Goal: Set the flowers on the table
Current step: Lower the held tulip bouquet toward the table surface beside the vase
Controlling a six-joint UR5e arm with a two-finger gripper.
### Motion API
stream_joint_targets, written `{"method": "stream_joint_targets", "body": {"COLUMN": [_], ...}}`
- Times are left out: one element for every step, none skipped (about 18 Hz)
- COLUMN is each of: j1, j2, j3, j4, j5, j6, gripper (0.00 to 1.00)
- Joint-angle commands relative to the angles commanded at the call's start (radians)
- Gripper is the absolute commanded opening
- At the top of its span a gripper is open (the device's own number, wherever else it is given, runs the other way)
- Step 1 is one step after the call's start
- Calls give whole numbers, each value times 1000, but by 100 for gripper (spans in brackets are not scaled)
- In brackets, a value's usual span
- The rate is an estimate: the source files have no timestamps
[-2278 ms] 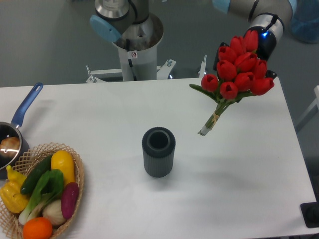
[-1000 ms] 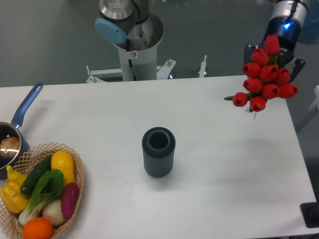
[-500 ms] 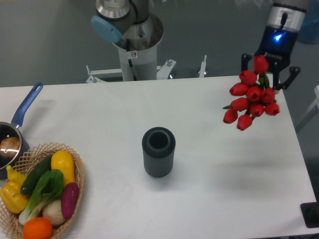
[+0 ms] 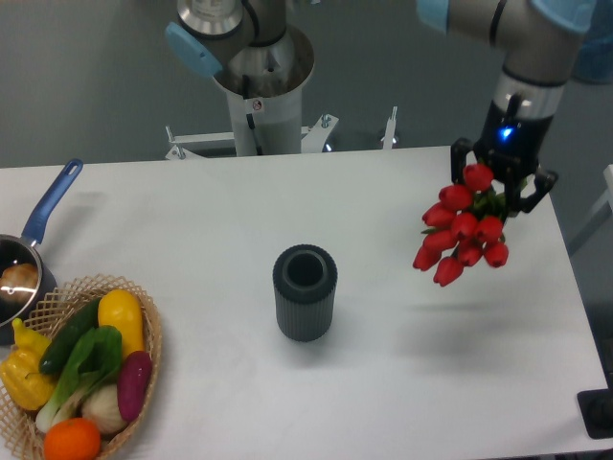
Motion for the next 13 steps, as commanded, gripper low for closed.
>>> {"method": "stream_joint_targets", "body": {"j1": [0,-5,-20,-37,-41,-44,-51,-60,-64,-66,-67,-74,-81], "j2": [-12,-28,-49,-70,-92,-106,-117,-124,-135,-146,-155,-160,-167], "j3": [0,0,2,3,5,9,12,14,14,17,21,21,21], "j4": [11,30,52,76,101,115,115,117,124,127,132,136,137], "j5": [32,63,84,101,115,134,157,173,180,183,183,181,181], "j6": [5,6,6,5,6,6,2,0,0,0,2,2,0], "gripper": [56,56,56,56,56,56,56,56,56,56,56,56,56]}}
